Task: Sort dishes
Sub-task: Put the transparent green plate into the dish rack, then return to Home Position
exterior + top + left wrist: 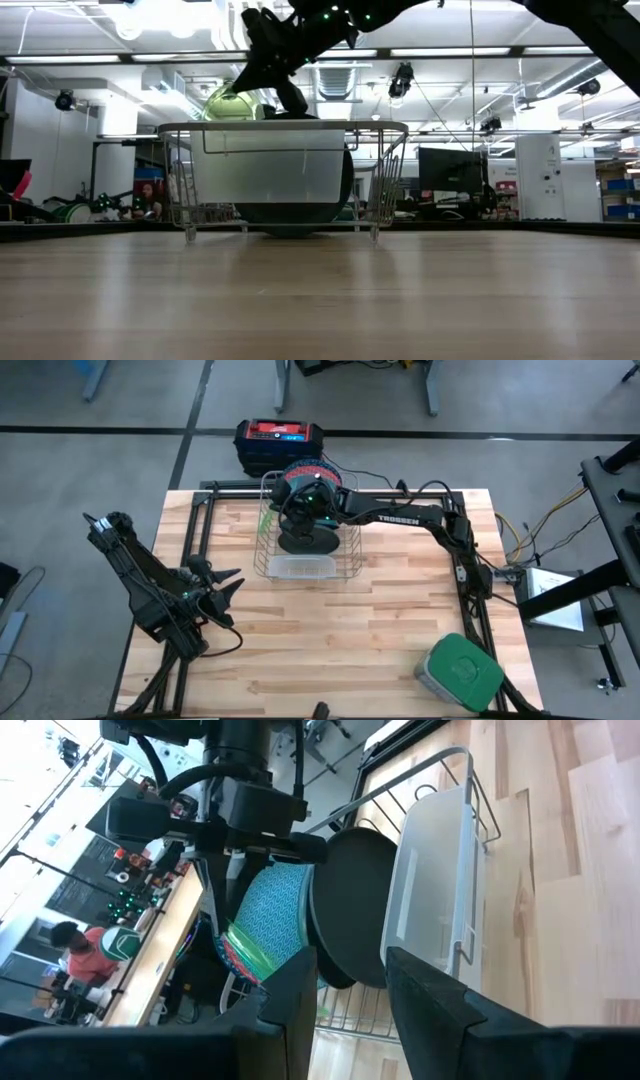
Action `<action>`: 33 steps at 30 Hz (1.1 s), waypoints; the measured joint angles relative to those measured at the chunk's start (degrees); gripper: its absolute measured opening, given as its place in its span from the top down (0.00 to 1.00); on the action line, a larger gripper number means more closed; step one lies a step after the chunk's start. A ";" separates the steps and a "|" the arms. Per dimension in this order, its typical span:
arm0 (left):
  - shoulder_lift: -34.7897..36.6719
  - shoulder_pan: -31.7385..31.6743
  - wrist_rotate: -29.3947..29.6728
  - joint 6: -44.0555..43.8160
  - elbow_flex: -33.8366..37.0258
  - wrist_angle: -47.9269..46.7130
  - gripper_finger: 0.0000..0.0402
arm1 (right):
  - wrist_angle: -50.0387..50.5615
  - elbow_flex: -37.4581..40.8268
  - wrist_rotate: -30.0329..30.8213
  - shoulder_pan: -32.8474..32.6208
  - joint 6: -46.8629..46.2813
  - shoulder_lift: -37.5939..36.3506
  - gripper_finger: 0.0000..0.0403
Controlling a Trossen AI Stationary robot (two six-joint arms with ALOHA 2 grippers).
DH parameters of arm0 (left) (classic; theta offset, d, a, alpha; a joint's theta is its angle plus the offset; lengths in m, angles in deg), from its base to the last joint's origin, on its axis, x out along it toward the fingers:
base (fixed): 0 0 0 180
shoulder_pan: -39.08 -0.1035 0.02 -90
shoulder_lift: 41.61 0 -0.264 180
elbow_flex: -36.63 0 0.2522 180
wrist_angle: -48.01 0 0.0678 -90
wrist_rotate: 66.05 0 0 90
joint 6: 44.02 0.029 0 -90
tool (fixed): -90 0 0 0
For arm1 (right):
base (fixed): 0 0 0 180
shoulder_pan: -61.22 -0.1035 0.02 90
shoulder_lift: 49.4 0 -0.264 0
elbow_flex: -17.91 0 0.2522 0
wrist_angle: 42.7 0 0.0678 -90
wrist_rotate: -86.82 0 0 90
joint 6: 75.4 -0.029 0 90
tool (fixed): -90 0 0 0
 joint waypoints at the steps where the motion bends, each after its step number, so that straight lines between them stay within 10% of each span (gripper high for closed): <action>1: 0.00 0.00 0.00 0.00 0.00 0.00 0.72 | 0.06 0.00 -0.04 0.00 -0.02 -0.02 1.00; 14: 0.00 0.00 -0.02 0.00 0.00 0.04 0.72 | 0.46 0.25 -2.54 0.00 -0.12 -0.07 0.99; 33: 0.00 0.01 -0.04 -0.17 0.00 0.09 0.72 | 0.35 0.34 -0.45 -0.20 0.38 -0.07 0.70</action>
